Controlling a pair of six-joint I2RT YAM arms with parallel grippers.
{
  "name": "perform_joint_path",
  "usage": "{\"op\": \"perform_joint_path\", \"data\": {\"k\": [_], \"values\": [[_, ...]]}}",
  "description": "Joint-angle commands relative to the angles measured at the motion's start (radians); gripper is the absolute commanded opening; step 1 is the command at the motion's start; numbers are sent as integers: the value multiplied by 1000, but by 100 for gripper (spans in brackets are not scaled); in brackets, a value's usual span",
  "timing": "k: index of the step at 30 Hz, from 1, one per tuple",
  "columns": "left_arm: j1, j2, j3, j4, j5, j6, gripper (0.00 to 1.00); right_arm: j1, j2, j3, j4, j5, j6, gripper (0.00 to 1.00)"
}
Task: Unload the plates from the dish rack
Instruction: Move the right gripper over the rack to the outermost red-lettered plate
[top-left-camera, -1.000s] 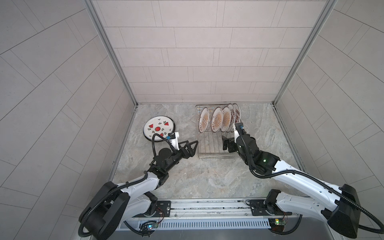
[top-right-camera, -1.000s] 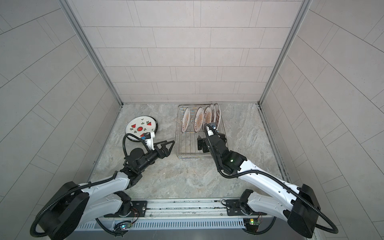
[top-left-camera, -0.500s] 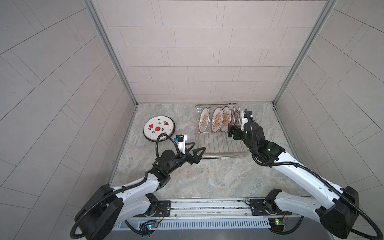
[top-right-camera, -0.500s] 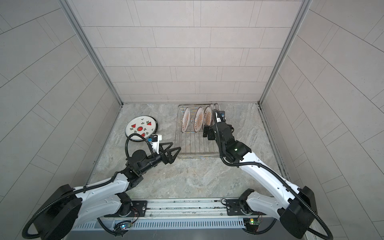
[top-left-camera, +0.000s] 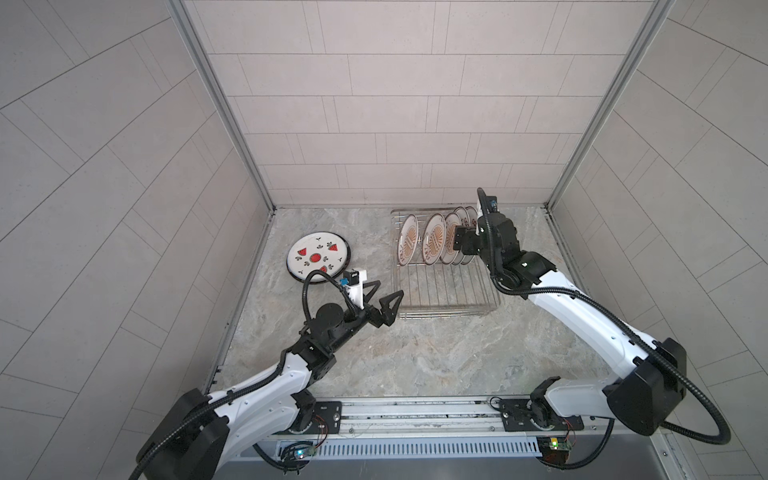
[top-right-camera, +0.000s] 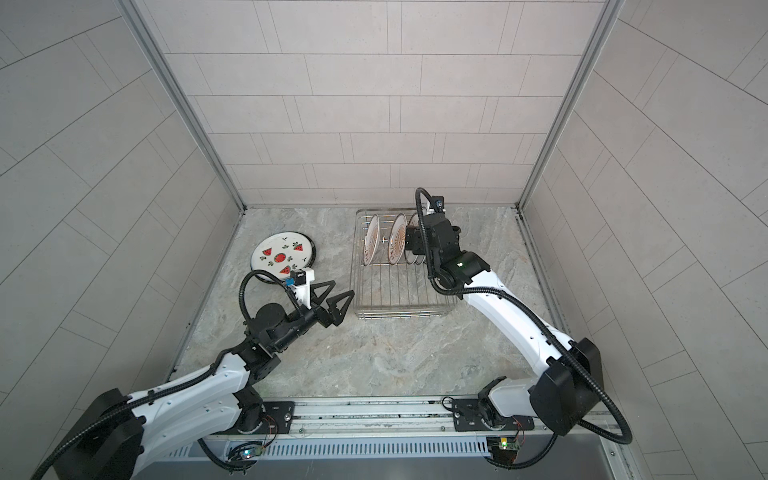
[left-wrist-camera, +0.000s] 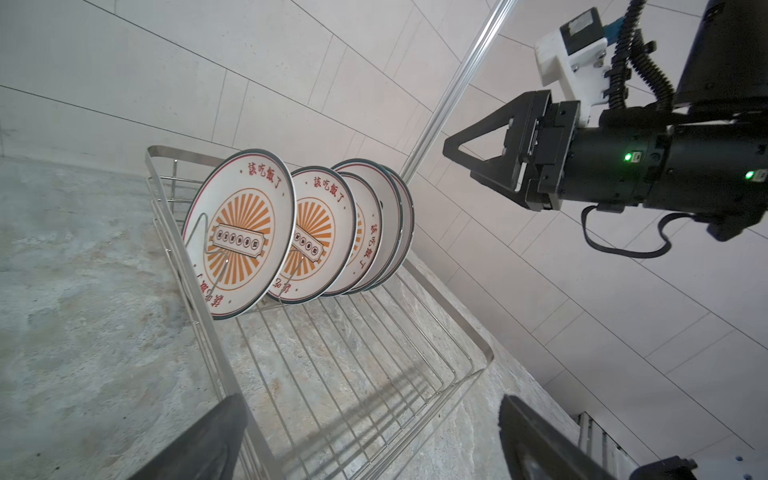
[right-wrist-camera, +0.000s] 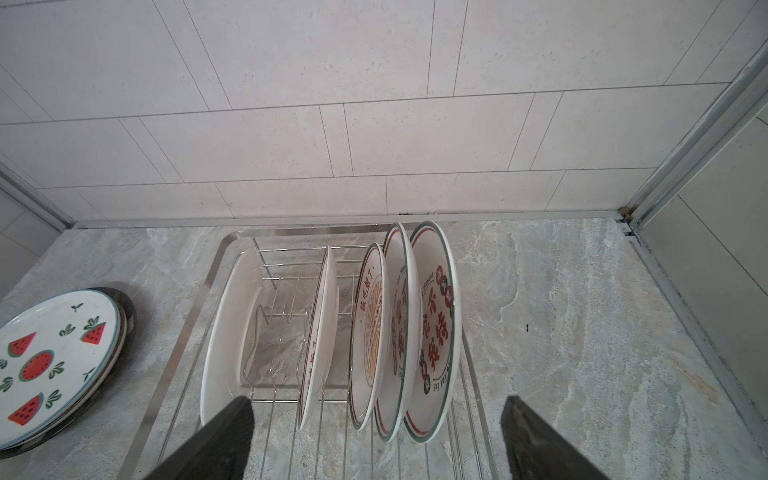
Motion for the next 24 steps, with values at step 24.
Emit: {"op": "perform_joint_path", "data": {"k": [24], "values": [[-5,-1,-16,62,39,-4,100,-52,261,220,-174,95,-38,68]]}}
